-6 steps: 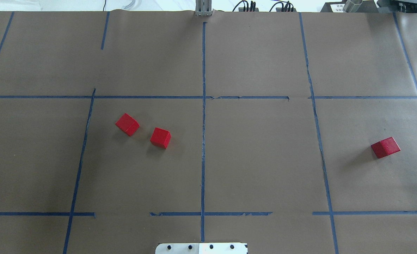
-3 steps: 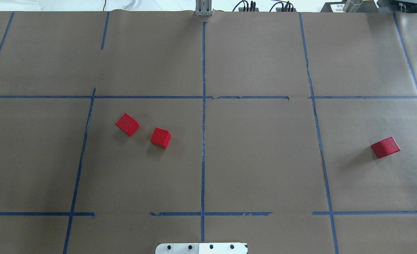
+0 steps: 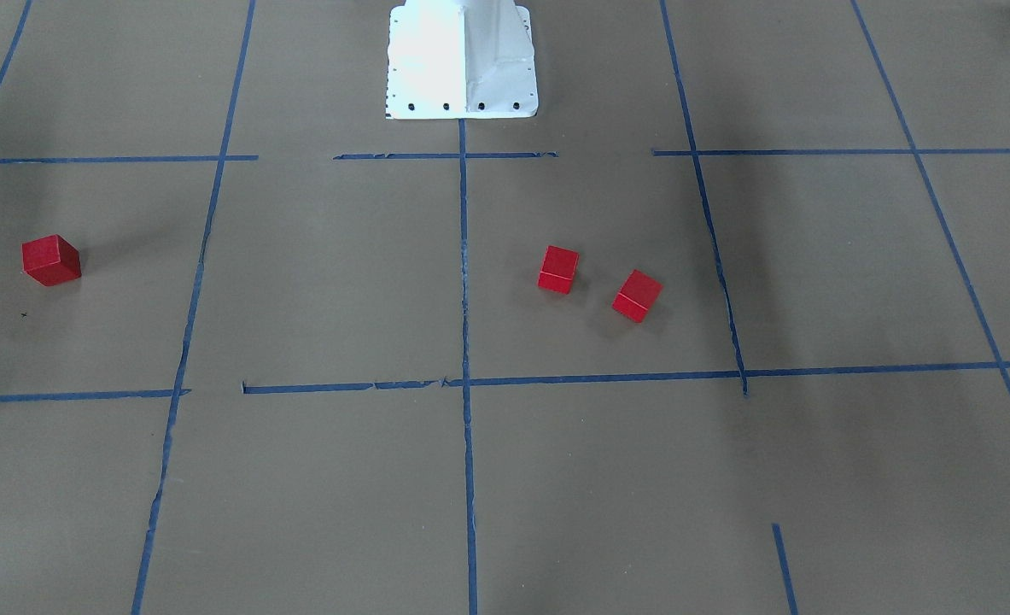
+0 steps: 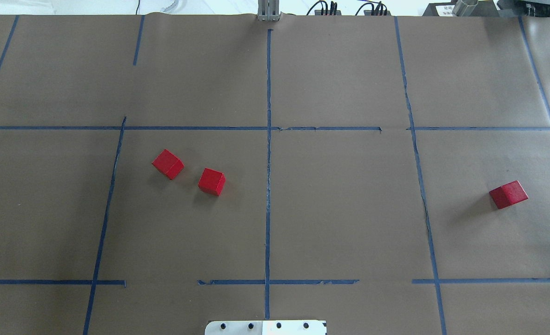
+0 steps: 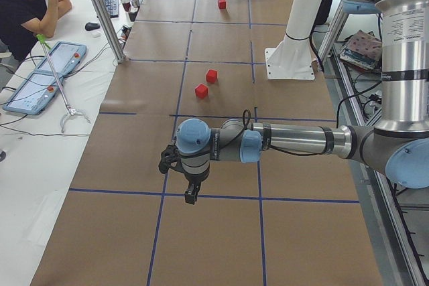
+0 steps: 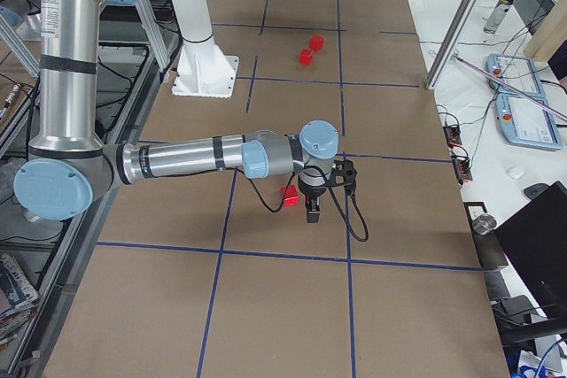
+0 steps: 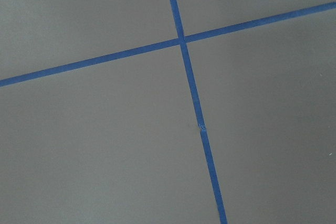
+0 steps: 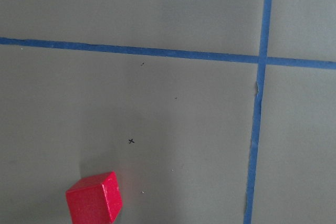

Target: Form red blocks into L shape at center

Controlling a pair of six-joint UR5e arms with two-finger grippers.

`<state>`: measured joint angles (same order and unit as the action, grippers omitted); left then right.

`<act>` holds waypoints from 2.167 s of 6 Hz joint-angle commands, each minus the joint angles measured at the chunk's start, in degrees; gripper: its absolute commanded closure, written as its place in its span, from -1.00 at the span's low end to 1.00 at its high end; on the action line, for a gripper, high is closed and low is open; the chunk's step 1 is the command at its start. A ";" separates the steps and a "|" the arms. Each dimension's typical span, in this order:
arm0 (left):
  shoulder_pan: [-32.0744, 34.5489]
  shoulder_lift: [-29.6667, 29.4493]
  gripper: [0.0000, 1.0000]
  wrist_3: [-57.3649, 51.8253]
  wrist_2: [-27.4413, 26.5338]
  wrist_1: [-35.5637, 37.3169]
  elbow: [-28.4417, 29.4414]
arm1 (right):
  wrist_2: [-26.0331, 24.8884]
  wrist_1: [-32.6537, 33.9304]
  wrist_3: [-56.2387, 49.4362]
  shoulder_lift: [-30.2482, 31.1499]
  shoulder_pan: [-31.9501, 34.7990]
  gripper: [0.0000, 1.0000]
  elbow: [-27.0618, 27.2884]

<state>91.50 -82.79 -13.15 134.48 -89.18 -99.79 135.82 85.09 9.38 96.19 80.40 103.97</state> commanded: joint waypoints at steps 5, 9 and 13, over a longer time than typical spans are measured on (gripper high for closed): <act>-0.10 0.00 -1.00 0.14 4.65 -0.38 -0.49 | -0.46 -11.44 2.73 2.96 -9.89 -1.00 0.17; -0.10 0.00 -1.00 0.23 4.74 -0.29 -0.58 | -7.85 -11.09 6.62 0.33 -21.59 -1.00 0.45; -0.10 0.00 -1.00 0.32 4.74 -0.38 -0.67 | -7.58 -11.36 12.86 -0.03 -24.41 -1.00 -2.81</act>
<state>91.41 -82.79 -12.85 139.20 -89.50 -100.40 128.28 73.70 21.31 96.10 56.50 101.40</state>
